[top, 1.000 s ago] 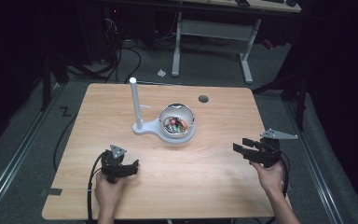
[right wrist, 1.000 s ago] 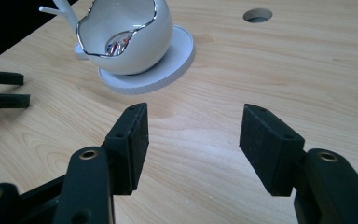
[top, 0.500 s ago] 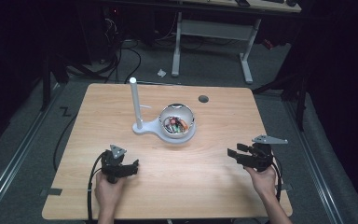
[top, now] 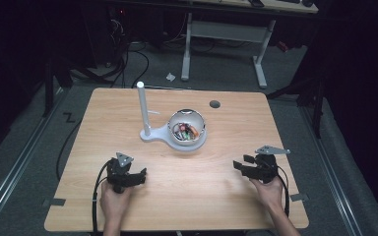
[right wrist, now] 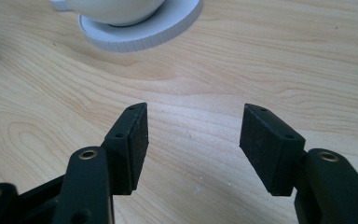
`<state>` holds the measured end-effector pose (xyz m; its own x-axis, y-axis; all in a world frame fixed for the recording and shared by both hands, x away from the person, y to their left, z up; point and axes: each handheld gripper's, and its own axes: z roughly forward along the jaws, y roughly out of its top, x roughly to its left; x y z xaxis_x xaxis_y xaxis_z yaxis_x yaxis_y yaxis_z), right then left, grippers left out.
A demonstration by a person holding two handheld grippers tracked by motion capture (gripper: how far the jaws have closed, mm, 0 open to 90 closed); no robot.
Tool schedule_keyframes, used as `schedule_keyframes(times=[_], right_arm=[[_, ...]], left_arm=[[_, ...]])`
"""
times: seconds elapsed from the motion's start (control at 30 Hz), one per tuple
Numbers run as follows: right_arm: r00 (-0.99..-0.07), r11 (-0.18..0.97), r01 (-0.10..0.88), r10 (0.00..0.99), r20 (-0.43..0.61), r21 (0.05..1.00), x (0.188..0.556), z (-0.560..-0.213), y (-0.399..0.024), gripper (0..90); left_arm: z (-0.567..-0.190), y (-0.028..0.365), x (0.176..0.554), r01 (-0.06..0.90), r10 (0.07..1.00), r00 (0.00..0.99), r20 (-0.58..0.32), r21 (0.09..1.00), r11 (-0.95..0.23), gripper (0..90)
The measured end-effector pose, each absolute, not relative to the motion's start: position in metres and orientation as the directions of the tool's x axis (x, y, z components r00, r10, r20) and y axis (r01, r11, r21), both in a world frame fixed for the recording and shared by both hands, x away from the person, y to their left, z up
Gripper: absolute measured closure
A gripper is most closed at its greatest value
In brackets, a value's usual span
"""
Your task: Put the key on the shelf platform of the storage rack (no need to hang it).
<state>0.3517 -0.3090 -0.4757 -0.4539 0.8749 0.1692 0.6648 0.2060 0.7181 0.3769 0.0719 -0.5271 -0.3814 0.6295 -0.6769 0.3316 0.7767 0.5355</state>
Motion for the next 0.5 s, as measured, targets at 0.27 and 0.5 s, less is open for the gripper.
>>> schedule_keyframes(times=[0.27, 0.5], right_arm=[[-0.453, 0.231, 0.664, 0.881, 0.137, 0.711, 0.354, -0.488, -0.300, 42.7], [-0.453, 0.253, 0.657, 0.886, 0.103, 0.710, 0.354, -0.496, -0.294, 42.8]], left_arm=[[-0.527, 0.072, 0.377, 0.332, 0.630, -0.381, -0.677, 0.536, 0.776, 15.0], [-0.527, 0.072, 0.377, 0.333, 0.631, -0.380, -0.676, 0.537, 0.775, 15.0]])
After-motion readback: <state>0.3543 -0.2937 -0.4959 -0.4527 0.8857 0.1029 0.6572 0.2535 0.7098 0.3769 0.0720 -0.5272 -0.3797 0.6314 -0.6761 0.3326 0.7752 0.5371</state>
